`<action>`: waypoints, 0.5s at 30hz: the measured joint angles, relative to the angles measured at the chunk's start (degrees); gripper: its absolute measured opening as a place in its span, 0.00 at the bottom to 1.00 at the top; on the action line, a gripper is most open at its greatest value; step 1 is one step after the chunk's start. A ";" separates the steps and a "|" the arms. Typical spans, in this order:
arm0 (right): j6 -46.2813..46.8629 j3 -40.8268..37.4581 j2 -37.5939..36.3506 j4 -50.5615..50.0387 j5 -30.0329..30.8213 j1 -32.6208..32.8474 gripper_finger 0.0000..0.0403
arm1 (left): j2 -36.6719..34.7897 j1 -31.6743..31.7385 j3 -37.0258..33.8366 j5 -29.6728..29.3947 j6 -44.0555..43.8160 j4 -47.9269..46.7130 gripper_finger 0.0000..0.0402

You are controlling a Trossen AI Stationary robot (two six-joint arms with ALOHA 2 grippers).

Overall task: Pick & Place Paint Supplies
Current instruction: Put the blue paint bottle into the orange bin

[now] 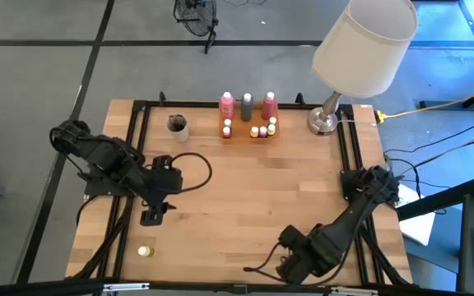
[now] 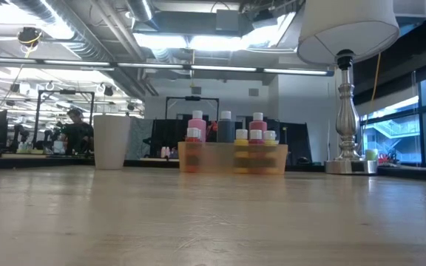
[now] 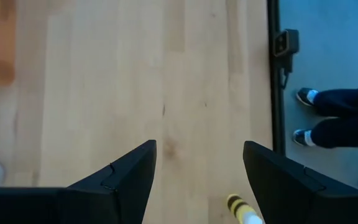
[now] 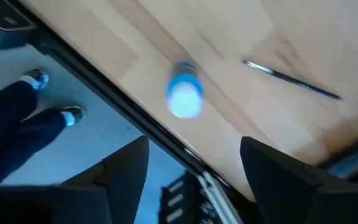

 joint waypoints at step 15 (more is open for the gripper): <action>-0.09 -10.89 0.75 11.44 -1.84 -0.65 0.62 | -0.98 -7.62 0.00 0.01 -1.53 -0.04 0.59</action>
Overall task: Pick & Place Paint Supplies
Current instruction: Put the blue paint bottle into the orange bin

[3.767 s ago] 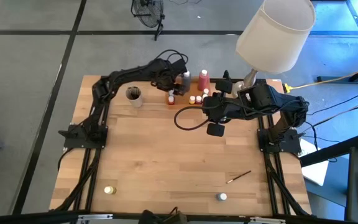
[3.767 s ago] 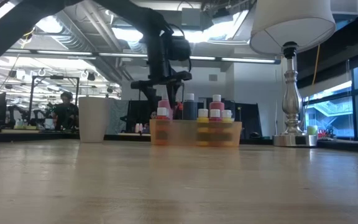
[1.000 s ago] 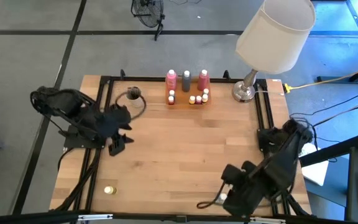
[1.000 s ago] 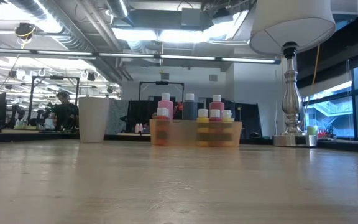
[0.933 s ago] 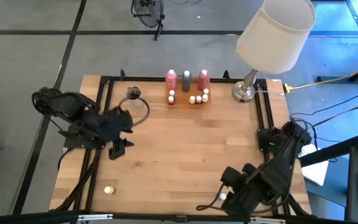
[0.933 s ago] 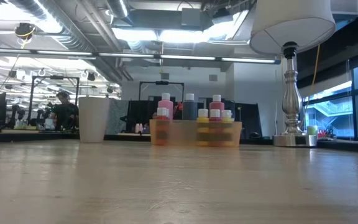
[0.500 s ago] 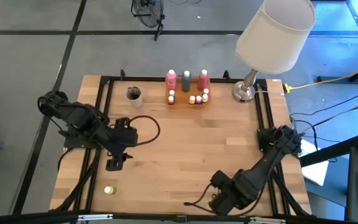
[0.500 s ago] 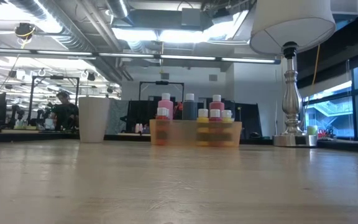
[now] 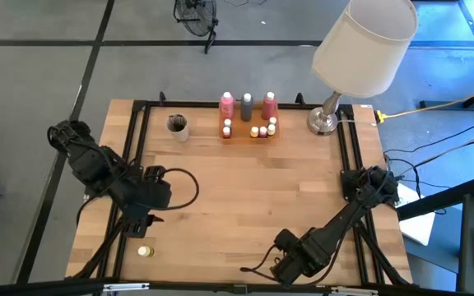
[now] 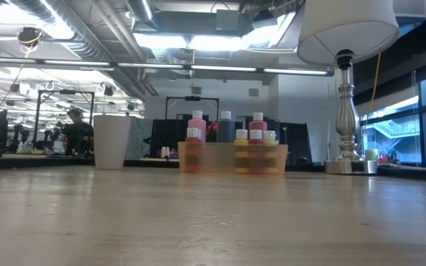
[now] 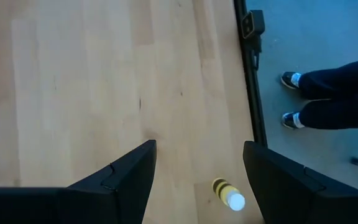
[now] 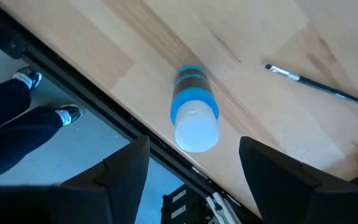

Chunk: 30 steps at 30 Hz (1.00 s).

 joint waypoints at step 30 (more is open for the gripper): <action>-0.14 -16.68 -0.02 20.37 -2.13 -0.09 0.38 | 0.00 -8.93 0.00 -8.16 -3.39 0.00 0.59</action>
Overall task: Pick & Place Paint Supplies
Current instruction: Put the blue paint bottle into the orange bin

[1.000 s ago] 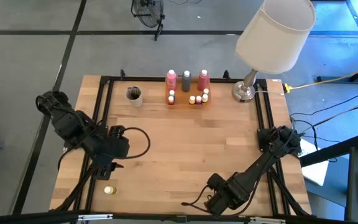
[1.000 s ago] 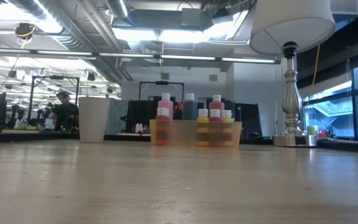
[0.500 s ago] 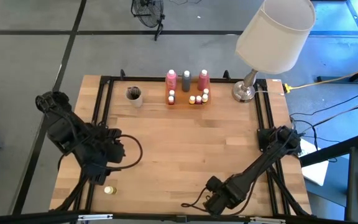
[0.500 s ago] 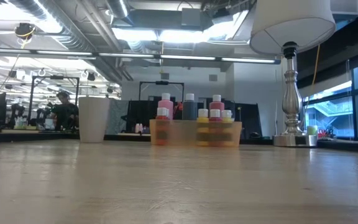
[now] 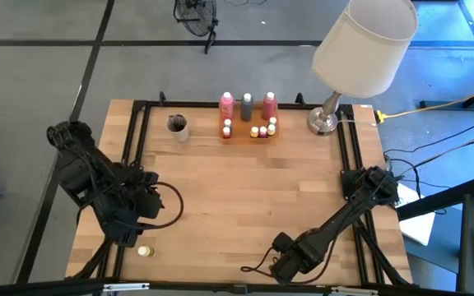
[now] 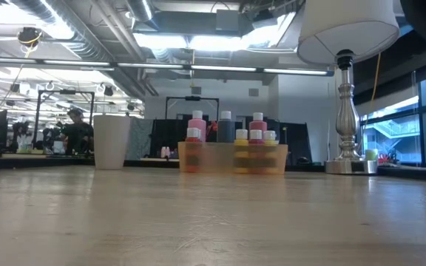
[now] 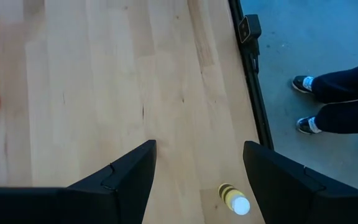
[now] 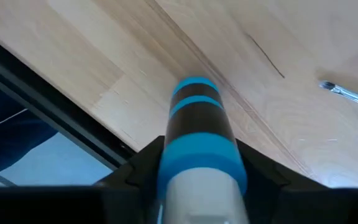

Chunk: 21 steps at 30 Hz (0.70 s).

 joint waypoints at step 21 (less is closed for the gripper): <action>-16.30 27.28 -0.02 -12.51 5.28 -10.87 0.34 | 0.02 -4.65 0.00 -0.93 0.19 -0.41 0.59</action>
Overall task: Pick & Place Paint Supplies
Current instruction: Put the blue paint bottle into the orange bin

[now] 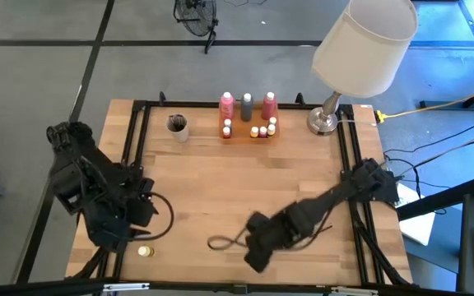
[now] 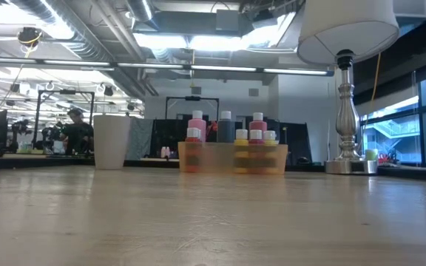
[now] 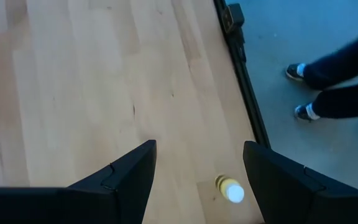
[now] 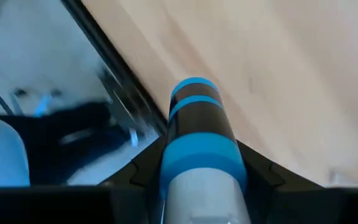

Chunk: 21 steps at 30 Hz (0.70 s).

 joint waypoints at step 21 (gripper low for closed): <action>-48.94 21.46 0.02 -23.04 9.76 -27.49 0.34 | 0.00 -9.11 0.00 -16.77 -11.21 -2.21 0.59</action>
